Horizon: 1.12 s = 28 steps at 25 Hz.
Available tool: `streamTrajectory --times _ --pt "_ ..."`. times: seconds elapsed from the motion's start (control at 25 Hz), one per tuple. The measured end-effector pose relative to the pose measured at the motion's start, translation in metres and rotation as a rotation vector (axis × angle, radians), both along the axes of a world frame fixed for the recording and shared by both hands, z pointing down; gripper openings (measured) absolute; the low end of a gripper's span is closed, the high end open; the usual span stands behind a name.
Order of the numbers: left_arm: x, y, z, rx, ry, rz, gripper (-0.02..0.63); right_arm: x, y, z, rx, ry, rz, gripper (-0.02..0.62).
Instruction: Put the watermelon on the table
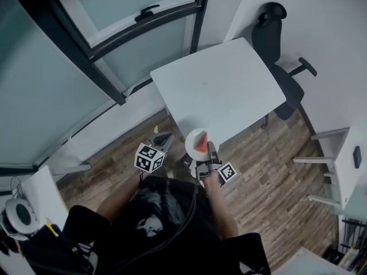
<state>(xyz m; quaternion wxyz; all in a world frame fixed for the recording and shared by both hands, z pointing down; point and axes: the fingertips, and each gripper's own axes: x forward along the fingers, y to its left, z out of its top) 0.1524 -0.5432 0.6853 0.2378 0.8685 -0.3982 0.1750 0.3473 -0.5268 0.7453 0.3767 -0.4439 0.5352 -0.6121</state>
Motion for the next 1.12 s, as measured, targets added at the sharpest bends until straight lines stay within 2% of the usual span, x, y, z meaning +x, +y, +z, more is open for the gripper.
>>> streamTrajectory --times 0.12,0.24,0.44,0.6,0.76,0.84,0.96,1.04,1.12 --pt "0.021 -0.030 0.031 -0.074 0.032 0.013 0.006 0.017 -0.038 0.027 -0.015 0.016 -0.012 0.023" --pt "0.030 -0.035 0.058 -0.162 0.044 0.029 0.006 0.023 -0.065 0.054 -0.042 0.027 0.008 0.023" --pt "0.028 -0.048 0.060 -0.170 0.018 0.075 0.006 0.029 -0.109 0.102 -0.128 0.015 0.079 0.023" --pt "0.010 -0.057 0.065 -0.194 -0.050 0.098 0.006 0.036 -0.137 0.139 -0.252 0.003 0.163 0.023" --pt "-0.034 -0.069 0.075 -0.263 -0.044 0.017 0.006 0.045 -0.167 0.151 -0.304 0.052 0.232 0.023" --pt "-0.054 -0.075 0.078 -0.279 -0.047 -0.014 0.006 0.048 -0.176 0.154 -0.343 0.150 0.222 0.023" --pt "-0.068 -0.081 0.082 -0.305 -0.049 -0.042 0.006 0.051 -0.183 0.155 -0.394 0.379 0.102 0.045" --pt "-0.068 -0.085 0.084 -0.321 -0.042 -0.037 0.006 0.053 -0.185 0.151 -0.418 0.577 -0.016 0.067" --pt "-0.062 -0.087 0.084 -0.324 -0.036 -0.011 0.006 0.056 -0.182 0.146 -0.456 0.811 -0.130 0.127"
